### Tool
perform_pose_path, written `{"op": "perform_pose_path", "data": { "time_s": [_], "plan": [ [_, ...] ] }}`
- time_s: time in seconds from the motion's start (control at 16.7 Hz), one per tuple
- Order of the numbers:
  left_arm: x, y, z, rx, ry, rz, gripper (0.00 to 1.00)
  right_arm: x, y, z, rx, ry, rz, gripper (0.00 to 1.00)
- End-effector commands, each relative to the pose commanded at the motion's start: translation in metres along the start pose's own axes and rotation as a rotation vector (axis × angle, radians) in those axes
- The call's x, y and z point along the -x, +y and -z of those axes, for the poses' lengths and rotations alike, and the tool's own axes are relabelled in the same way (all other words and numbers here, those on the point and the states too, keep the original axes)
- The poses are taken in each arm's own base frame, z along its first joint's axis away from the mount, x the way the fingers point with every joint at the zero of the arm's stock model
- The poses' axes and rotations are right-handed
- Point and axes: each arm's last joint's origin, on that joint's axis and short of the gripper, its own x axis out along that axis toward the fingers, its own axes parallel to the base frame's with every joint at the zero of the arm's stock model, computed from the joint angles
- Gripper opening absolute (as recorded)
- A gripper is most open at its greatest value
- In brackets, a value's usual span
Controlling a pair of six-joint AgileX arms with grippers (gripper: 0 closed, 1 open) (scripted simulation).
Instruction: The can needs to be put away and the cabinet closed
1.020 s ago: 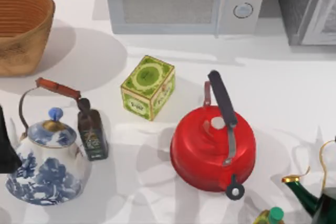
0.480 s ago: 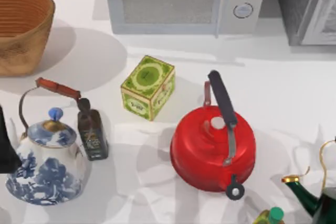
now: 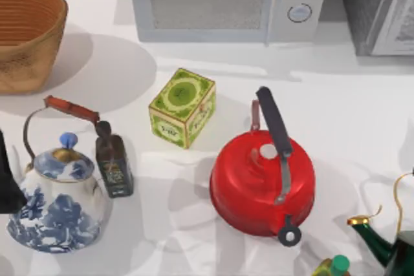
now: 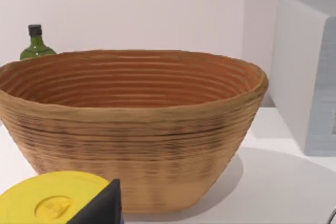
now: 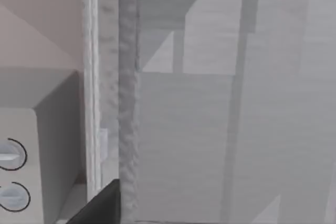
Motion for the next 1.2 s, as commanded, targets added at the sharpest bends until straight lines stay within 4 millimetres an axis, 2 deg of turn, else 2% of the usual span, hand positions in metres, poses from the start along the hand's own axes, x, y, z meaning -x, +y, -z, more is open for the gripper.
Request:
{"op": "perform_pose_path", "data": {
  "time_s": [0.12, 0.3, 0.48, 0.66, 0.9, 1.2],
  "plan": [
    [0.0, 0.0, 0.0, 0.0, 0.0, 0.0, 1.0, -0.016, -0.023, 0.001, 0.008, 0.012, 0.0, 1.0],
    [0.0, 0.0, 0.0, 0.0, 0.0, 0.0, 1.0, -0.032, -0.066, 0.017, -0.001, 0.056, -0.001, 1.0],
    [0.0, 0.0, 0.0, 0.0, 0.0, 0.0, 1.0, -0.031, -0.107, 0.041, -0.027, 0.097, -0.002, 1.0],
    [0.0, 0.0, 0.0, 0.0, 0.0, 0.0, 1.0, -0.019, -0.136, 0.058, -0.043, 0.114, -0.003, 1.0],
    [0.0, 0.0, 0.0, 0.0, 0.0, 0.0, 1.0, -0.005, -0.154, 0.064, -0.038, 0.113, -0.005, 1.0],
    [0.0, 0.0, 0.0, 0.0, 0.0, 0.0, 1.0, -0.005, -0.153, 0.065, -0.041, 0.115, -0.006, 1.0]
  ]
}}
